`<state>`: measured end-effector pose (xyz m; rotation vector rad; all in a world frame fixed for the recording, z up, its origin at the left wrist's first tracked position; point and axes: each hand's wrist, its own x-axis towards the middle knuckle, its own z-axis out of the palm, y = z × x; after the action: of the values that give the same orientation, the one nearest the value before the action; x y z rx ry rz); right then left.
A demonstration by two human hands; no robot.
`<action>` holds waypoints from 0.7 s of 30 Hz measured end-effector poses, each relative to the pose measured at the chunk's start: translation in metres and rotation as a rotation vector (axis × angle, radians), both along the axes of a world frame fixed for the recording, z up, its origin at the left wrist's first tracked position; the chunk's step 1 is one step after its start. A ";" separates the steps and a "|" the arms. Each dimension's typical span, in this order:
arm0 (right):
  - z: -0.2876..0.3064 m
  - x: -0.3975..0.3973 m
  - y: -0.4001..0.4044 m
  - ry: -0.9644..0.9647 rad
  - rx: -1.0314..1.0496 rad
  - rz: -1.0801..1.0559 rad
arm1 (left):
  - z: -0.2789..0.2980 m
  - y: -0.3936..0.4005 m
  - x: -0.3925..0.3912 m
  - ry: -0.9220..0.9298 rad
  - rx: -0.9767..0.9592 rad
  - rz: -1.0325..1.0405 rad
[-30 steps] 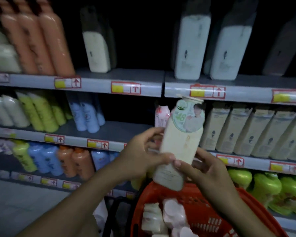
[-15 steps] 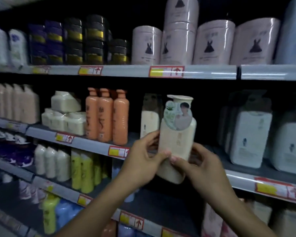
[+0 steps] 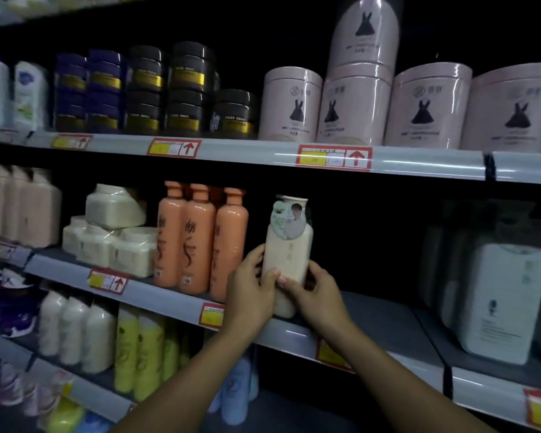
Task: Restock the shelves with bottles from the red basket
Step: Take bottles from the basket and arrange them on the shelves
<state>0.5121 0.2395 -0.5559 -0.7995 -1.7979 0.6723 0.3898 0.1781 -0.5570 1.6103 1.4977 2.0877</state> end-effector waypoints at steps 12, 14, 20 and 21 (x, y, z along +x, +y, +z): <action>-0.014 -0.010 -0.004 -0.150 0.014 -0.157 | -0.015 0.001 -0.007 0.021 -0.066 0.089; -0.013 -0.013 -0.005 -0.158 0.027 -0.159 | -0.015 0.003 -0.009 -0.006 -0.077 0.085; -0.014 -0.010 -0.014 -0.176 0.030 -0.192 | -0.016 -0.005 -0.007 -0.023 -0.088 0.063; -0.011 -0.007 -0.019 -0.206 0.047 -0.223 | -0.016 -0.010 -0.003 -0.014 -0.076 0.099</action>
<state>0.5049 0.2200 -0.5670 -1.0497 -1.8641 0.4122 0.3866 0.1685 -0.5731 1.5217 1.6622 2.0599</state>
